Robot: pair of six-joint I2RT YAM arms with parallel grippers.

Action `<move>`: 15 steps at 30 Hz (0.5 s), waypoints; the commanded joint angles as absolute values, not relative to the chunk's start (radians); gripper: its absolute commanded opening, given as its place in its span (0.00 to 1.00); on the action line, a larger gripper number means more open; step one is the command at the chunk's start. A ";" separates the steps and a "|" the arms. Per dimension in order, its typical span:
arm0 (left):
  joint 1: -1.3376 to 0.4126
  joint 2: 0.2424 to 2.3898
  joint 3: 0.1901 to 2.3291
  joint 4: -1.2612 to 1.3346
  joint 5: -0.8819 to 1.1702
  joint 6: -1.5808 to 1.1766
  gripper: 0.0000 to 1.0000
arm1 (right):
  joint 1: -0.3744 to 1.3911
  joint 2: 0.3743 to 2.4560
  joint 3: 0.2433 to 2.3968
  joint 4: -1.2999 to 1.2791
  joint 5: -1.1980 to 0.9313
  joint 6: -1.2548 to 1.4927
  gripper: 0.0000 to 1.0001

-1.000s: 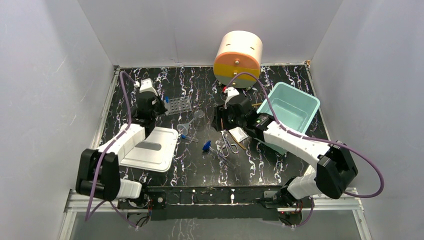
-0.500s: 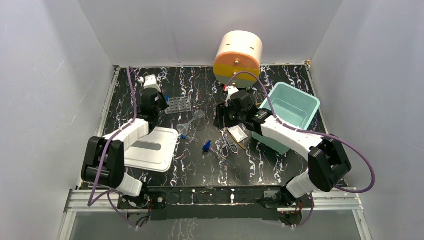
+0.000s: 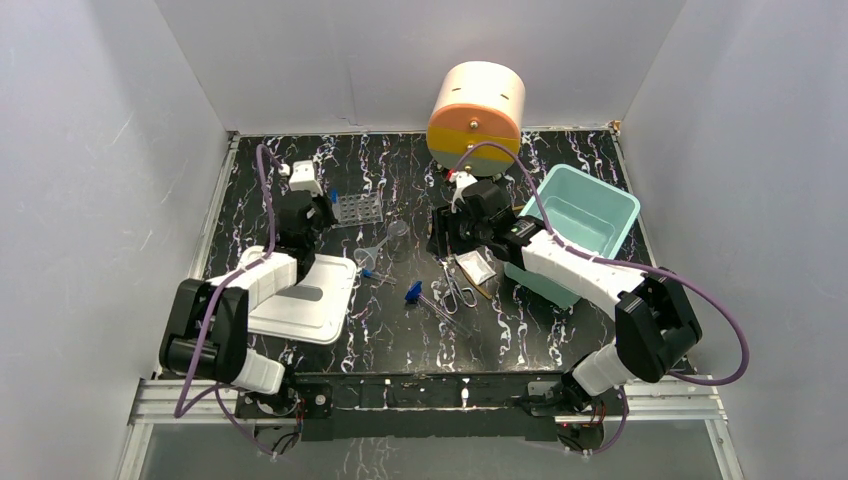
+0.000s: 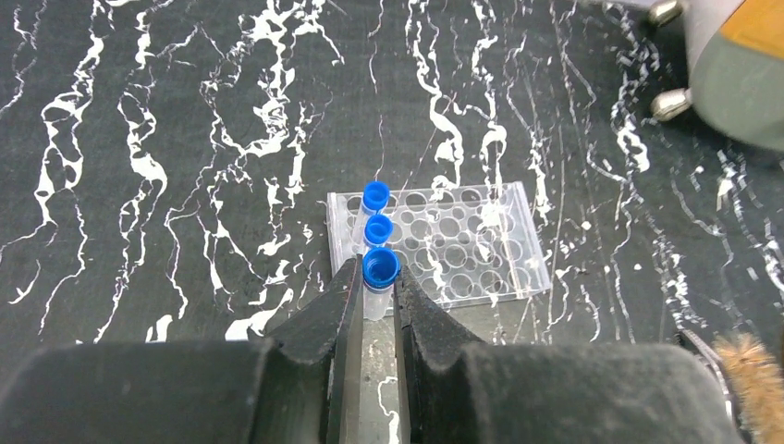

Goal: Organize the chemistry lab equipment

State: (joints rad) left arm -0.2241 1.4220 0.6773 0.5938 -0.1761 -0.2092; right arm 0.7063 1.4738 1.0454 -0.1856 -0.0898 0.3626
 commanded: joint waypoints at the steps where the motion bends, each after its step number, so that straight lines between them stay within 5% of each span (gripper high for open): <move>1: -0.221 1.462 0.671 0.740 -0.161 -0.119 0.04 | 0.701 1.443 1.068 -0.176 -0.099 0.362 0.66; 15: -0.220 1.485 0.623 0.840 -0.127 -0.072 0.05 | 0.699 1.420 1.066 -0.205 -0.082 0.350 0.66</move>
